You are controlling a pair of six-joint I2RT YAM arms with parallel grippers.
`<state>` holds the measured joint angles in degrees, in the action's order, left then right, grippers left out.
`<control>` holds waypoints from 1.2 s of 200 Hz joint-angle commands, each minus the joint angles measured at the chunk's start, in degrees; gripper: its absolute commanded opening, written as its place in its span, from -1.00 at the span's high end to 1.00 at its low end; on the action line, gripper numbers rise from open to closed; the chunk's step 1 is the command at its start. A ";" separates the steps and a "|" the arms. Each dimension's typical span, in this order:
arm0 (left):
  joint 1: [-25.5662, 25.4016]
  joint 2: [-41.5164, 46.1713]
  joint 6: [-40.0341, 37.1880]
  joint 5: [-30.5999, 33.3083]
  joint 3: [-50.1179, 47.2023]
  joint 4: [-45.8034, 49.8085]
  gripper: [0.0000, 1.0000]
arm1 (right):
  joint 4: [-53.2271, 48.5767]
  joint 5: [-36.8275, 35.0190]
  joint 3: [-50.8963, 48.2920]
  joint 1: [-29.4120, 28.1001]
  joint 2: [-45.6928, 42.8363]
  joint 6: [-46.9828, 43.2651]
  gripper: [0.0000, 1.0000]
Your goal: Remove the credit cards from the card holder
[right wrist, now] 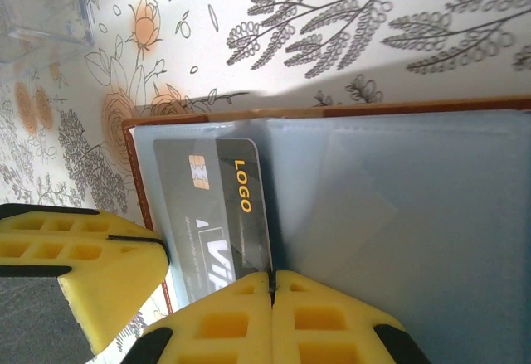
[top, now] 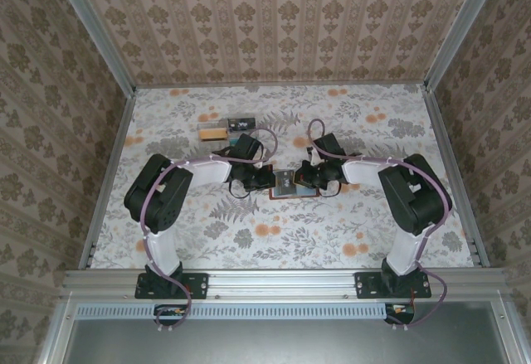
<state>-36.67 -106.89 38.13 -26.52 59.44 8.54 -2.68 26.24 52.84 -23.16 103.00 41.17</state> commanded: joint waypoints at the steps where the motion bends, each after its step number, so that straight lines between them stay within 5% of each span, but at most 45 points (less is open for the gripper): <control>1: 0.37 -1.92 -0.78 2.70 -0.18 5.57 1.00 | 0.71 0.57 -1.31 0.68 -1.71 0.49 1.00; 98: 0.37 1.44 -0.61 1.59 0.70 4.89 0.98 | 2.10 1.47 -6.38 3.87 -10.62 -0.27 1.00; 117: 0.45 3.20 0.47 0.41 1.16 3.62 0.78 | 1.49 1.66 -7.00 4.46 -13.62 -0.60 1.00; 142: 0.76 7.63 4.17 -0.77 0.38 -1.44 -0.04 | 0.84 2.06 -7.44 5.10 -17.63 -1.00 1.00; 206: 3.62 11.34 24.30 -12.86 -6.60 -33.08 -0.19 | 6.86 7.47 -7.75 6.29 -26.88 2.82 1.00; 240: 3.53 10.75 26.79 -14.69 -6.96 -37.31 -0.15 | 11.82 11.85 -7.58 6.41 -27.79 6.03 1.00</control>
<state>-33.01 -95.94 59.88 -37.15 52.77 -19.97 3.84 32.82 45.65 -17.02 76.18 43.86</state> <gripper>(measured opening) 0.583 0.064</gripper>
